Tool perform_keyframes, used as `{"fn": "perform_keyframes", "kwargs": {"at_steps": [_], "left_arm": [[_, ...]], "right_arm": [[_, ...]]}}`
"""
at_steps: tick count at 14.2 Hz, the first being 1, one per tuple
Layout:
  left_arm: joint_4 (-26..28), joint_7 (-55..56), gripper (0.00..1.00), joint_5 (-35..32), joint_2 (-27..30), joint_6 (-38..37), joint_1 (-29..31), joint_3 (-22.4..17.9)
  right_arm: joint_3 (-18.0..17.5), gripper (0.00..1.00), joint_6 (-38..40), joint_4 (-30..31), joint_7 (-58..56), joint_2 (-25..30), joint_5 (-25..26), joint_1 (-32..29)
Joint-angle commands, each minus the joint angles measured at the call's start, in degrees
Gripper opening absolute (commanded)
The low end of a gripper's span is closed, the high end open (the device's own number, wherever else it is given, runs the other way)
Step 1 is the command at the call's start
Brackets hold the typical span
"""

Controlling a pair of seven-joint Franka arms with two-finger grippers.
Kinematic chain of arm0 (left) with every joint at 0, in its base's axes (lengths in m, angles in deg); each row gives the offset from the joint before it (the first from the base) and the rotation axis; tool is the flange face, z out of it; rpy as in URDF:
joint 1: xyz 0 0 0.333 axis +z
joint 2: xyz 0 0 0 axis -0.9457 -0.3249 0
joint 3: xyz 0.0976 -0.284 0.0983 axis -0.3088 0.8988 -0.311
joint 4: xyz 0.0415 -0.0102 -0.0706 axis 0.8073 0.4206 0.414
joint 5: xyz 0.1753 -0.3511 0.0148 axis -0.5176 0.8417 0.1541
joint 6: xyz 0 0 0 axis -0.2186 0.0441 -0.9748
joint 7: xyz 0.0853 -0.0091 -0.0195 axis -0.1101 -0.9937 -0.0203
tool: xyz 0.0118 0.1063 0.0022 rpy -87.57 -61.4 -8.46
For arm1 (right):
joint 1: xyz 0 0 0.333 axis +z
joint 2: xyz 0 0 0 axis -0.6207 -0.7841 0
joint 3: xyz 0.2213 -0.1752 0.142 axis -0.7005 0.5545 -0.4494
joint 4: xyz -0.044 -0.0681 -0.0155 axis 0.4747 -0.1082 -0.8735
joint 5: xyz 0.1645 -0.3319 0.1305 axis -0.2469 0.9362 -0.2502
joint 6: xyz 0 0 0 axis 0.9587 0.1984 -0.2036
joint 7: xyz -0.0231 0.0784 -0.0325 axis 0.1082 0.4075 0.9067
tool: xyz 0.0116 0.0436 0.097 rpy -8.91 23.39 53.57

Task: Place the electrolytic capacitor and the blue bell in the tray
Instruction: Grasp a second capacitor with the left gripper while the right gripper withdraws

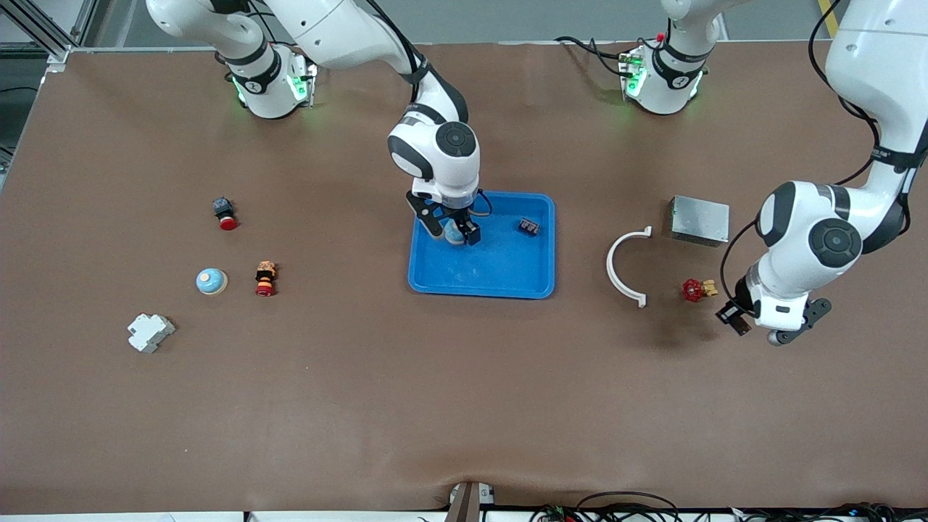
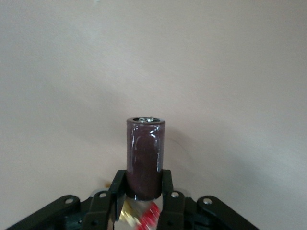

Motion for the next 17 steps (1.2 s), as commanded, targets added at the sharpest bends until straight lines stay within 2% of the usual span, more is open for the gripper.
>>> {"fn": "perform_keyframes", "kwargs": {"at_steps": [1, 3, 6, 10, 13, 17], "left_arm": [[-0.8, 8.2, 0.0, -0.2, 3.1, -5.7, 0.3, 5.0], [-3.1, 15.4, 0.0, -0.3, 2.6, -7.9, -0.7, 7.1], [-5.8, 21.4, 0.0, -0.1, 2.0, -10.2, -3.6, 8.0], [-7.9, 31.1, 0.0, 0.0, 0.4, -10.6, -9.6, 8.1], [-9.4, 38.1, 0.0, 0.0, -0.5, -10.6, -14.7, 8.1], [-13.8, 41.8, 0.0, 2.6, -3.2, -11.6, -20.6, 8.0]], "right_arm": [[0.6, 1.0, 1.7, -1.6, 0.9, -0.5, 2.7, 0.7], [0.6, 1.0, 6.7, -4.2, -2.1, -0.2, 3.0, 0.2], [0.6, 1.0, 20.4, -9.1, -12.7, 2.0, 2.8, -1.2], [0.6, 1.0, 30.3, -8.9, -30.5, 8.6, 2.6, -7.4], [0.8, 1.0, 32.2, -5.3, -45.7, 14.4, 2.6, -14.6], [0.7, 1.0, 31.3, 0.5, -70.0, 21.7, 2.6, -28.6]]}}
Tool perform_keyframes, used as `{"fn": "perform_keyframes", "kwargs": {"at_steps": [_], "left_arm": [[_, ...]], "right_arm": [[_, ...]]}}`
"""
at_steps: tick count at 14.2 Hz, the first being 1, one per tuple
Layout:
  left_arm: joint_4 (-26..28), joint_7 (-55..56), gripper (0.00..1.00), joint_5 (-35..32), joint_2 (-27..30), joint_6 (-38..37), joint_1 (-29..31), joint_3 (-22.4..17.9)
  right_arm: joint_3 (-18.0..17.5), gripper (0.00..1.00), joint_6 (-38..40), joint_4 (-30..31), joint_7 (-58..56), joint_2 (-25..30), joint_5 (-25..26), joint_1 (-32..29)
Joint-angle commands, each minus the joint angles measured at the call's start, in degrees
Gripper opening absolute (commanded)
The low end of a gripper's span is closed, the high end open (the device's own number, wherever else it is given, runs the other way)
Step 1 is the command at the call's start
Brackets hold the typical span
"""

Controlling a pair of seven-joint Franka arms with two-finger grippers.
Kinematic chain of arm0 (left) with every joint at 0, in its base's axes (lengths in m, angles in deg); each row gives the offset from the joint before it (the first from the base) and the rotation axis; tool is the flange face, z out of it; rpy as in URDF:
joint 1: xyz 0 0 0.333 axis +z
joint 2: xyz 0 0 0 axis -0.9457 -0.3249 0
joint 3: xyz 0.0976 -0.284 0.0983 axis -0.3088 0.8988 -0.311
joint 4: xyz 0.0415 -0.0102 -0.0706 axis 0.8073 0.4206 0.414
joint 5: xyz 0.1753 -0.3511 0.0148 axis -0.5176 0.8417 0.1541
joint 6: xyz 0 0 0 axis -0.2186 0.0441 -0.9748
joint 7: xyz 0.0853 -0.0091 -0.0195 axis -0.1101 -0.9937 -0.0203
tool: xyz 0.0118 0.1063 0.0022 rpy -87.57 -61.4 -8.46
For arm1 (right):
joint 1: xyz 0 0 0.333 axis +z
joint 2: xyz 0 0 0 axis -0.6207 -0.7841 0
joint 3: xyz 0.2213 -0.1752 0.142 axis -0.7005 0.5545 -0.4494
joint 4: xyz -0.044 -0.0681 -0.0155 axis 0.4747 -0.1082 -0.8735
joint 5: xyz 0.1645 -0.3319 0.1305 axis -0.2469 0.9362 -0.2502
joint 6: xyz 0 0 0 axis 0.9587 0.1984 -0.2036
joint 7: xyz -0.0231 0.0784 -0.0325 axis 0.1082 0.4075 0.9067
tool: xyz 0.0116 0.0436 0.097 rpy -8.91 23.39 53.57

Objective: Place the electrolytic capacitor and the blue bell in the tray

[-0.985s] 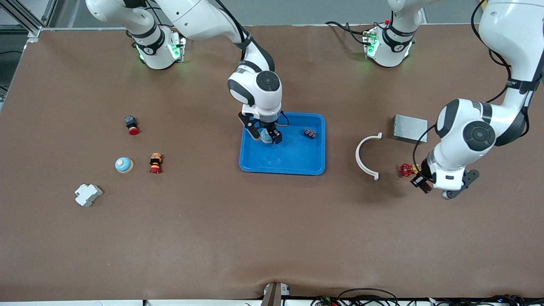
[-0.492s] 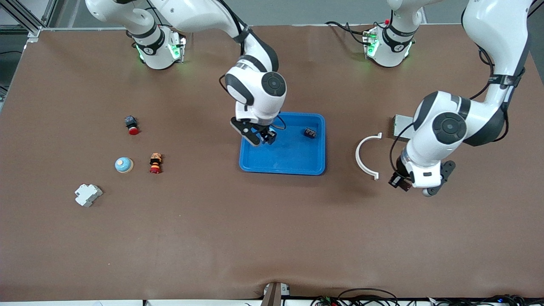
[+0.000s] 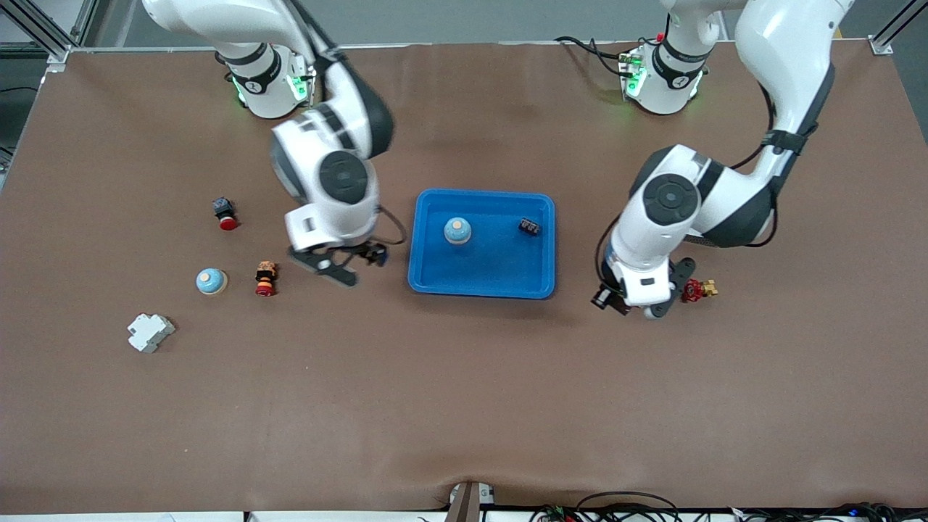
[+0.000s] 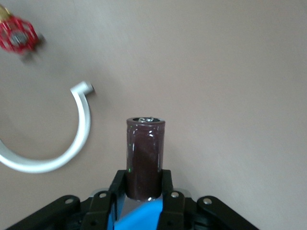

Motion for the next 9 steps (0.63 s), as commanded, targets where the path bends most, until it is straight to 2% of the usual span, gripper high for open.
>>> {"fn": "perform_keyframes", "kwargs": {"at_steps": [1, 5, 9], "left_arm": [[-5.5, 4.4, 0.0, 1.5, -3.4, -3.2, -3.6, -0.1], [-6.0, 11.4, 0.0, 0.8, -4.9, -3.5, -10.5, -0.5], [-7.1, 16.7, 0.0, 0.1, -9.1, -3.4, -14.9, -0.7]], "right_arm": [[-1.5, 1.0, -2.3, 7.0, -14.5, 6.5, 0.8, -9.9], [-1.6, 1.0, -9.7, 13.7, -30.4, 9.5, 0.6, -20.5], [-1.6, 1.0, -18.9, 20.4, -38.8, 10.3, -0.9, -26.8]]}}
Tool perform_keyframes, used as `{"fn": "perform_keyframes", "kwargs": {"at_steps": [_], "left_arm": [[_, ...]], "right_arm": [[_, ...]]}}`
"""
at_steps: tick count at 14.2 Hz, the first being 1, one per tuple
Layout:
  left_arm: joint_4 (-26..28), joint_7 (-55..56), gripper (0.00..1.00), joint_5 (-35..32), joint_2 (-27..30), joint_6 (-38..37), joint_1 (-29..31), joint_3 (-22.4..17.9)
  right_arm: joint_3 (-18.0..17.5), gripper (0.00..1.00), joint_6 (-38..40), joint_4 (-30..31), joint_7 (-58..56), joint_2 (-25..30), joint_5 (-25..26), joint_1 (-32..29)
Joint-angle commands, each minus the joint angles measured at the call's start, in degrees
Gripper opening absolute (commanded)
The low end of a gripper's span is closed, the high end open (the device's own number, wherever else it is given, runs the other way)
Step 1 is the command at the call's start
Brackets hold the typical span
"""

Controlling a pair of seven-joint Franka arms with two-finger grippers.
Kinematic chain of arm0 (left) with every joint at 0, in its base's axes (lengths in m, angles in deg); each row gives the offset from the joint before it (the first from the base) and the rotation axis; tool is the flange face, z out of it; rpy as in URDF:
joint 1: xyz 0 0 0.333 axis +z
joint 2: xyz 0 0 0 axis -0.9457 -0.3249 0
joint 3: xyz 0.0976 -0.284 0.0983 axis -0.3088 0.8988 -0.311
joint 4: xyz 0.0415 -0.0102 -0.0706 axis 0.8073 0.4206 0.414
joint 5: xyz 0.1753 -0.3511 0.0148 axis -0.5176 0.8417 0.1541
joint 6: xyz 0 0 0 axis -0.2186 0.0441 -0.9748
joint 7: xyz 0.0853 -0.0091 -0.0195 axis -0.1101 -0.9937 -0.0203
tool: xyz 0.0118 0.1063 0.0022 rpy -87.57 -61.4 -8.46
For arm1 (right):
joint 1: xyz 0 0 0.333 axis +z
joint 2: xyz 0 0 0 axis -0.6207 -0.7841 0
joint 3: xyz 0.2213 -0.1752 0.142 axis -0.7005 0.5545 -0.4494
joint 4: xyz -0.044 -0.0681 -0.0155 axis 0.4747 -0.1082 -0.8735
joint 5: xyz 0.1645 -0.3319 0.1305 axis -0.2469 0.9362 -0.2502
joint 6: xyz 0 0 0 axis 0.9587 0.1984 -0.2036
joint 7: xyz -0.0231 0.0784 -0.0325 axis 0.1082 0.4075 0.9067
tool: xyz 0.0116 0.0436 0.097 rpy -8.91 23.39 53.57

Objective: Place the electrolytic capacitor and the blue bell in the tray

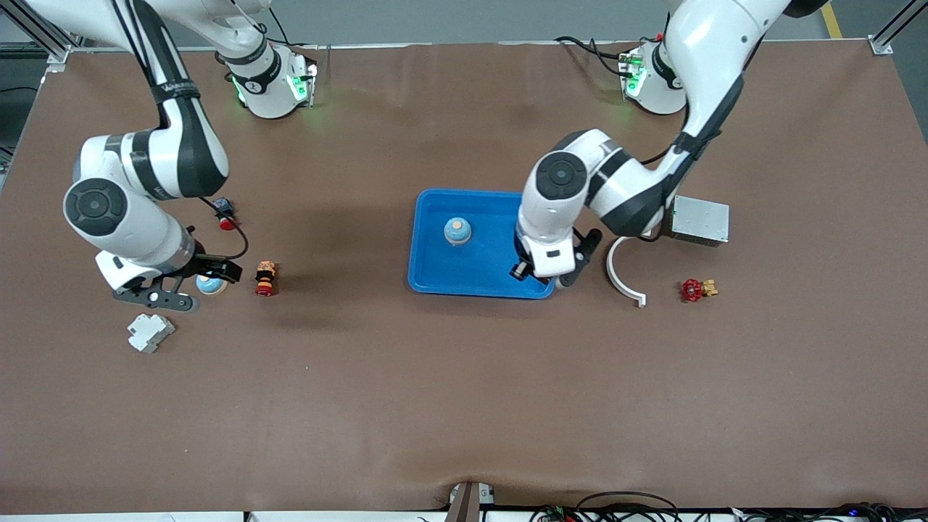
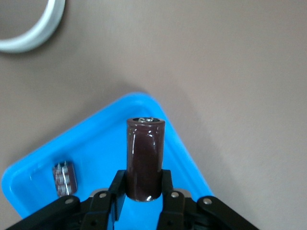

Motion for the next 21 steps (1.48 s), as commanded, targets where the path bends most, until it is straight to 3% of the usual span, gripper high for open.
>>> {"fn": "perform_keyframes", "kwargs": {"at_steps": [1, 7, 11, 12, 13, 14, 18, 21], "left_arm": [[-2.2, 1.6, 0.0, -0.7, -3.9, -1.1, -1.3, -0.6], [-1.0, 9.8, 0.0, -0.8, -8.2, -1.2, -2.2, -0.6], [-1.4, 10.0, 0.0, -0.6, -9.0, -0.8, -2.4, -0.6], [-1.2, 10.0, 0.16, -0.5, -9.0, -0.8, -2.4, -0.6], [-1.0, 9.9, 0.48, -0.7, -9.0, -1.0, -2.4, -0.7], [-0.9, 9.9, 0.99, -0.9, -8.9, -1.4, -2.3, -1.0], [-3.7, 8.6, 1.0, -5.0, -3.7, -8.5, -1.1, -1.9], [-8.2, -2.6, 1.0, -4.3, 0.7, -15.6, 1.4, -1.9]], "right_arm": [[-1.5, 1.0, -5.0, 5.8, -5.5, 2.6, -1.2, -4.2], [-1.5, 1.0, -16.5, 14.1, -18.2, 2.2, -4.8, -13.6], [-1.4, 1.0, -18.0, 14.8, -19.9, 1.4, -5.5, -15.7], [-1.4, 1.0, -18.5, 15.2, -19.9, 1.0, -5.5, -15.7], [-1.4, 1.0, -19.5, 15.6, -19.9, 0.9, -6.5, -15.9], [-1.4, 1.0, -19.8, 16.0, -20.1, 0.7, -8.1, -15.8], [-1.5, 1.0, -22.9, 17.0, -20.2, -0.8, -8.7, -15.8], [-1.5, 1.0, -26.8, 18.4, -20.2, -2.5, -8.7, -15.7]]}}
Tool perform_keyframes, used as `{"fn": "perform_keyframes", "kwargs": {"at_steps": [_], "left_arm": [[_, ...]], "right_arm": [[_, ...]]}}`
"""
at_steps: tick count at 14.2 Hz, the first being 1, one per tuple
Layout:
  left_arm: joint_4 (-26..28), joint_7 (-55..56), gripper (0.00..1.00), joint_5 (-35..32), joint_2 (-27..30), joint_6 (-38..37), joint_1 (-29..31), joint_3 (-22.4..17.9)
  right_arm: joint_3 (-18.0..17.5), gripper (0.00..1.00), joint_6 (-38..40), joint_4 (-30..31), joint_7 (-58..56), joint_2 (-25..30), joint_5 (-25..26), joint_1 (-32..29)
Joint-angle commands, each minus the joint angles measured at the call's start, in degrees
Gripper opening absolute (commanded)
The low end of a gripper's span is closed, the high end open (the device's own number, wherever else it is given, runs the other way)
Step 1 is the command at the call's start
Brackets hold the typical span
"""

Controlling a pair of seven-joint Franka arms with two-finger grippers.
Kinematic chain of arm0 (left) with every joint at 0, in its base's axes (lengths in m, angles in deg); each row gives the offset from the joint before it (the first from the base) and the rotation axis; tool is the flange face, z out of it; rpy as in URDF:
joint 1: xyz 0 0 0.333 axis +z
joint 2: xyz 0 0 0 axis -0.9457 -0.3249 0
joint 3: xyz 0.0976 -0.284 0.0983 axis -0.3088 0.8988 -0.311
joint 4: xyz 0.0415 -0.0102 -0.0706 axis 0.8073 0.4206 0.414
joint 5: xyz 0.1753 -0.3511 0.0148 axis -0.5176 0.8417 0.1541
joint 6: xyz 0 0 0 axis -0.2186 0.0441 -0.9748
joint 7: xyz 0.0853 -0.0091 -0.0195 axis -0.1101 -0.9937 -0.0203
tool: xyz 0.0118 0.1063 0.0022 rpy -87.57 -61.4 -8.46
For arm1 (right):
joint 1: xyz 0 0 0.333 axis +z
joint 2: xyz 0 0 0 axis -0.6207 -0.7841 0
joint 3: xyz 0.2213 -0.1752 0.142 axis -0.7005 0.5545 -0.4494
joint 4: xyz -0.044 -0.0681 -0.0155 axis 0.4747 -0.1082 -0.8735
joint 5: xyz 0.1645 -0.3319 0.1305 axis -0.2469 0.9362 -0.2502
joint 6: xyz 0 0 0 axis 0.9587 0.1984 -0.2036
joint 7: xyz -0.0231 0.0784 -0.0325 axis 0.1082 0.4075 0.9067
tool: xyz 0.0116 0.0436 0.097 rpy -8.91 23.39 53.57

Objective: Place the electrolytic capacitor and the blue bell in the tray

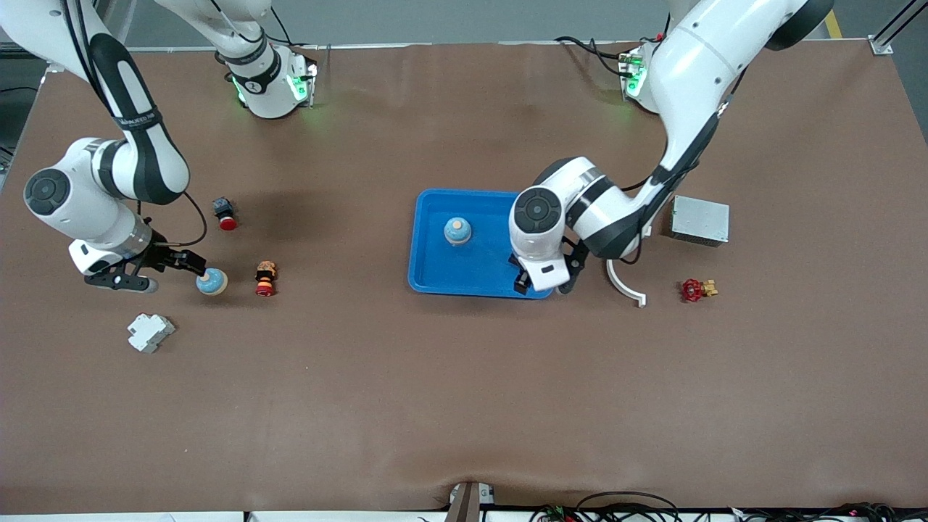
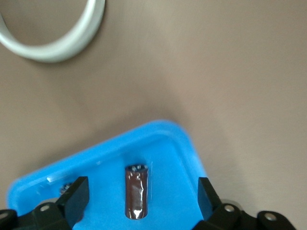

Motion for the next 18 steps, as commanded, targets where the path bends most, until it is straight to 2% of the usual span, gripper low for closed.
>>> {"fn": "perform_keyframes", "kwargs": {"at_steps": [1, 6, 11, 12, 15, 18], "left_arm": [[-1.8, -11.1, 1.0, 1.0, 6.5, -5.1, 4.2, 0.0], [-1.9, -30.0, 1.0, 3.2, 12.3, -5.7, 13.3, 0.7], [-2.1, -51.2, 1.0, 3.9, 19.8, -13.4, 20.0, 0.4], [-2.8, -54.0, 1.0, 4.2, 20.8, -14.8, 21.7, 0.7], [-7.2, -55.9, 1.0, 10.8, 21.6, -19.3, 25.1, 0.7], [-9.9, -64.2, 1.0, 11.1, 21.8, -21.7, 26.4, 0.4]], "right_arm": [[-0.8, 1.0, -2.4, 1.2, -1.1, -1.3, -1.5, -0.9], [-0.8, 1.0, -7.0, 1.3, -1.0, -4.6, -2.6, -0.5], [-0.9, 1.0, -8.9, 1.3, -0.4, -6.2, -2.6, -0.2], [-0.9, 1.0, -9.1, 1.3, -0.4, -6.4, -2.6, -0.1], [-0.9, 1.0, -10.3, 1.3, -0.4, -7.4, -2.6, -0.1], [-0.9, 1.0, -10.8, 1.3, -0.4, -8.0, -2.7, 0.0]]}}
